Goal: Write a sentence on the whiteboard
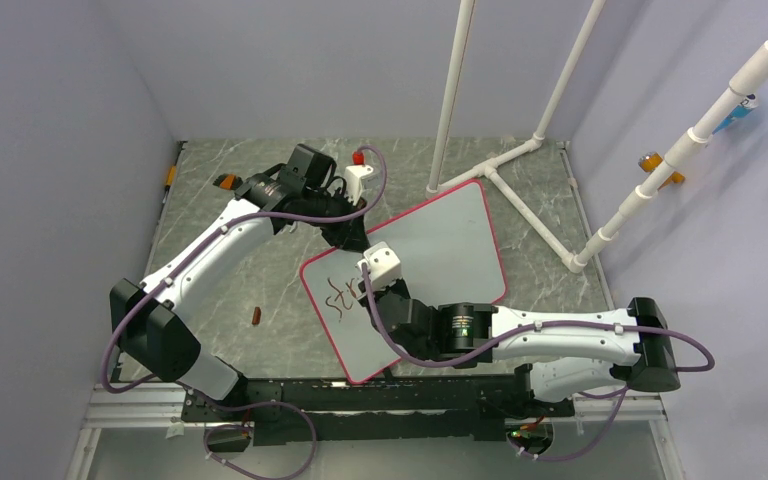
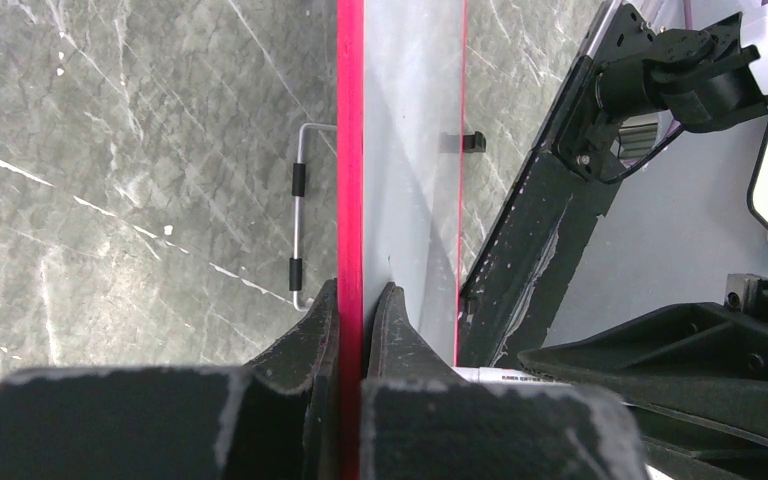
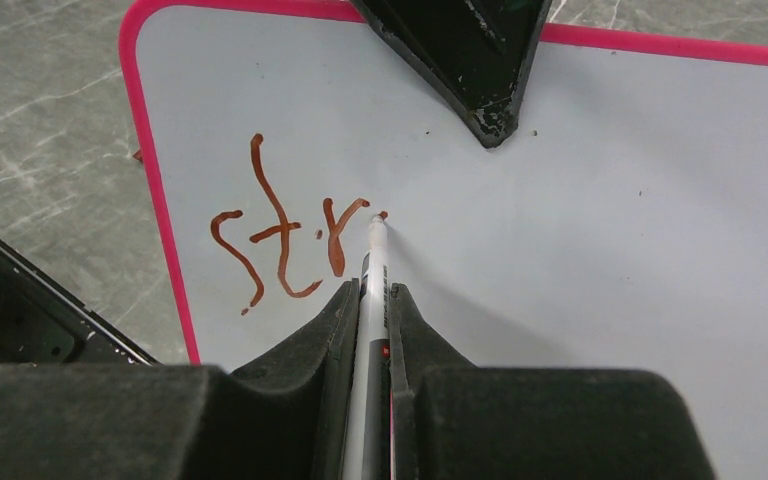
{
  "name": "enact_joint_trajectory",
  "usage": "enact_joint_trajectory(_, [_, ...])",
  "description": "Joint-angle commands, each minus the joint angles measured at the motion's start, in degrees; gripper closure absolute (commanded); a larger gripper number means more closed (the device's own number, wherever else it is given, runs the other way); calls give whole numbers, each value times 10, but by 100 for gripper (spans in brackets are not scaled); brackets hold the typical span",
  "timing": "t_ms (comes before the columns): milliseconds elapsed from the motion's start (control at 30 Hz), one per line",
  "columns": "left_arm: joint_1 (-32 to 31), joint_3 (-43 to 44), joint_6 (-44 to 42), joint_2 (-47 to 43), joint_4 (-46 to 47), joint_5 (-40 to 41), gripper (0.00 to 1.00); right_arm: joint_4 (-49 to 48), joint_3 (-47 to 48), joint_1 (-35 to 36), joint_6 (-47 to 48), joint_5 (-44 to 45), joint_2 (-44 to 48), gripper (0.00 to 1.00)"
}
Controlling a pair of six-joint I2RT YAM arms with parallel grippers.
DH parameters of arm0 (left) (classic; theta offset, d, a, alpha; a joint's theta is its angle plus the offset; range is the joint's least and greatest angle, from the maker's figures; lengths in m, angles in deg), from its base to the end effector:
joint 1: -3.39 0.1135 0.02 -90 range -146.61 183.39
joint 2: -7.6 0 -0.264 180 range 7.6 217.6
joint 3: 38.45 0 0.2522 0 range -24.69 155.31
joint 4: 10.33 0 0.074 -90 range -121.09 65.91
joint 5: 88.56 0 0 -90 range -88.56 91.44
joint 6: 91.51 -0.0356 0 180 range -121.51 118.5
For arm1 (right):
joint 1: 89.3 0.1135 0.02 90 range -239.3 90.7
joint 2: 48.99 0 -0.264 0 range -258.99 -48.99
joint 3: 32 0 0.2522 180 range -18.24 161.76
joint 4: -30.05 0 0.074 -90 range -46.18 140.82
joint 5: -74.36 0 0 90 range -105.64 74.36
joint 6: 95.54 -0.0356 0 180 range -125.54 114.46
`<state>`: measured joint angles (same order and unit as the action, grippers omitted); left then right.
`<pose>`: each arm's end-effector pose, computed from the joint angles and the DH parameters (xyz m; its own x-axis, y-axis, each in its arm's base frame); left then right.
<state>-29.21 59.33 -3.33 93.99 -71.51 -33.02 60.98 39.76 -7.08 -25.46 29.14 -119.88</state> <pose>0.2565 -0.1879 0.3479 -0.6192 0.4271 -0.6590 0.7720 0.4845 -0.4114 0.0616 0.2658 0.3171 -0.2752 -0.2281 -0.9339 -0.5605 0.8273 -0.0368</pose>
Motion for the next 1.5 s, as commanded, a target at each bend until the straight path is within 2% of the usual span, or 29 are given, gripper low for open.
enact_joint_trajectory(0, [3, -4, -91, 6, 17, 207, 100, -4, 7, -3, -5, 1, -5, 100])
enact_joint_trajectory(367, [3, -4, -92, 5, 16, 210, 100, 12, -29, -2, -36, -57, 11, 100])
enact_joint_trajectory(700, [3, -4, -92, 7, 15, 208, 100, 74, -24, -1, -76, 5, 18, 100])
enact_joint_trajectory(1067, [1, -3, -92, 8, 15, 206, 100, 56, 26, -1, -33, 44, -10, 100])
enact_joint_trajectory(1467, [-2, -2, -92, 9, 14, 208, 100, 23, 58, -2, 5, 38, -40, 100])
